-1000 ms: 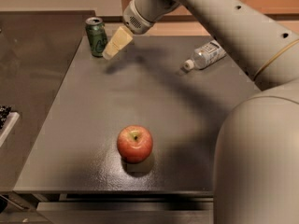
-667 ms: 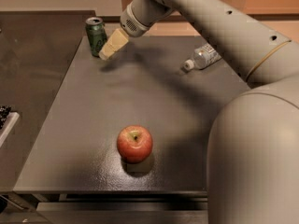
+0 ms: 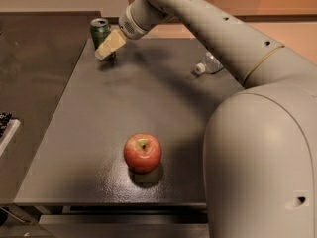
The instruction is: Move green can near apple
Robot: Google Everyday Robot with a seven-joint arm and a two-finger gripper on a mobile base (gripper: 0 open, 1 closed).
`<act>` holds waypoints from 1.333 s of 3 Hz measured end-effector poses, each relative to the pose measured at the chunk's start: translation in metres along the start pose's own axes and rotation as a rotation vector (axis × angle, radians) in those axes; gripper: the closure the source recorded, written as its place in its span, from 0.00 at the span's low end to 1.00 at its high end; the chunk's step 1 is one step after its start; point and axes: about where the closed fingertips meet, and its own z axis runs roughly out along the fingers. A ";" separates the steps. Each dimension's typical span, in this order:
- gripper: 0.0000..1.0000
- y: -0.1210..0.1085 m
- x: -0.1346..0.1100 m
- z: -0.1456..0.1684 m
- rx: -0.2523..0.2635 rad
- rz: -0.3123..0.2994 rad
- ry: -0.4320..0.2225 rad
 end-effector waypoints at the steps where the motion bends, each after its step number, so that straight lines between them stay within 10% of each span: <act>1: 0.00 -0.003 -0.015 0.015 -0.009 0.000 -0.032; 2: 0.00 -0.006 -0.028 0.026 -0.017 -0.004 -0.054; 4: 0.41 -0.012 -0.041 0.039 -0.027 -0.011 -0.056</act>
Offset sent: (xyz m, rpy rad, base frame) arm 0.0390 0.0426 0.0147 0.0760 -0.0371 0.0251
